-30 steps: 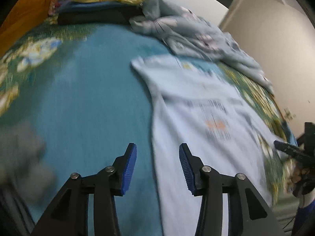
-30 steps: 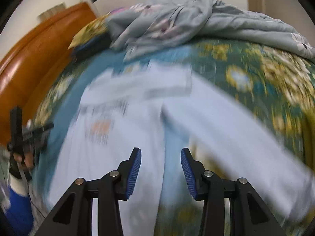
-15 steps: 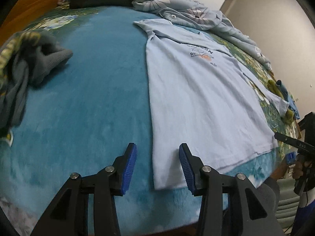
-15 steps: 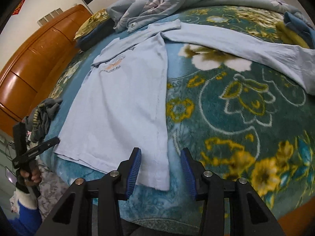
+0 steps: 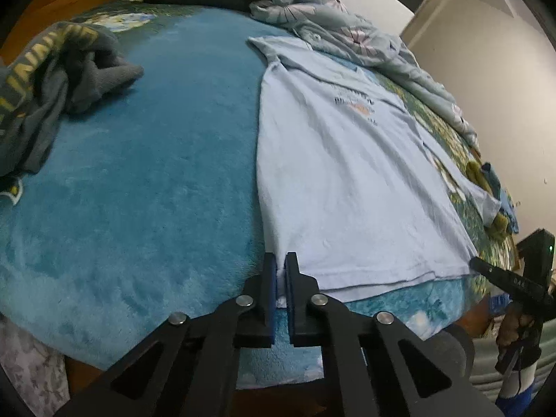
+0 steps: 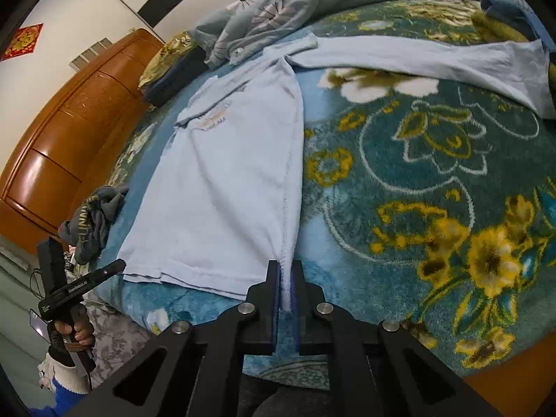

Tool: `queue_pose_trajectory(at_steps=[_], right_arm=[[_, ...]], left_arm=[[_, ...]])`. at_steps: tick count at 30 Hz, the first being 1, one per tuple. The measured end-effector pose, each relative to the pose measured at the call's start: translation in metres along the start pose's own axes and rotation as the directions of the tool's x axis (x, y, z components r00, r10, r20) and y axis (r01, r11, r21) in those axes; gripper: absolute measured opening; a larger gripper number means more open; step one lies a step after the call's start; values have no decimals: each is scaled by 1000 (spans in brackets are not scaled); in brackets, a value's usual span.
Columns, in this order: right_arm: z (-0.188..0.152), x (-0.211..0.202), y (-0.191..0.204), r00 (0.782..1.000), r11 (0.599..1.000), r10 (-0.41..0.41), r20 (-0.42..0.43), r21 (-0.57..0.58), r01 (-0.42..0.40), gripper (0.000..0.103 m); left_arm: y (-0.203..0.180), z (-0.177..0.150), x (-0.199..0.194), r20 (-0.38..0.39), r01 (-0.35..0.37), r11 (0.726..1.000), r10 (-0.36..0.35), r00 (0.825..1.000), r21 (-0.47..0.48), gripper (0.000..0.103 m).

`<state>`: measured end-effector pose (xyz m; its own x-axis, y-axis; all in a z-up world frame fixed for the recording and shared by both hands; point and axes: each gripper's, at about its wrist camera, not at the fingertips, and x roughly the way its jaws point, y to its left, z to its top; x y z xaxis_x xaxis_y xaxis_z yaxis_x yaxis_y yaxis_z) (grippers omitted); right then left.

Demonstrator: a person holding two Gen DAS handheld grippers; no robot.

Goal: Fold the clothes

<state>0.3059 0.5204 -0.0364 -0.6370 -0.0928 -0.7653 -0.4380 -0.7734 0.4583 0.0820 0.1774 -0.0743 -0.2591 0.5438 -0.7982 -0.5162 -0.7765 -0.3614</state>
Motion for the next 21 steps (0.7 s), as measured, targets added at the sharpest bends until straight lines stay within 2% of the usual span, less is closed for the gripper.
queue_pose_trajectory(at_steps=[5,11,17,21], right_arm=[[-1,-15,2,999,1000,25,40,-9,-24,5],[-9,0,-5,1000,1000,14,0,9,-14,5],[-12,5,-11,1000,999,24,-8,29,-24,5],[-10,0,-10,999,999,30,12,18,-30,7]], left_arm=[[-8,-6,-21,50,-22,999,20,999,32,3],[1,-17,-12,13,-78,996,77,997,44,3],[7,-19,-7,-1,-79,996,79,997,34,4],[2,-20,-10,13,-84,994,83,996,70,4]])
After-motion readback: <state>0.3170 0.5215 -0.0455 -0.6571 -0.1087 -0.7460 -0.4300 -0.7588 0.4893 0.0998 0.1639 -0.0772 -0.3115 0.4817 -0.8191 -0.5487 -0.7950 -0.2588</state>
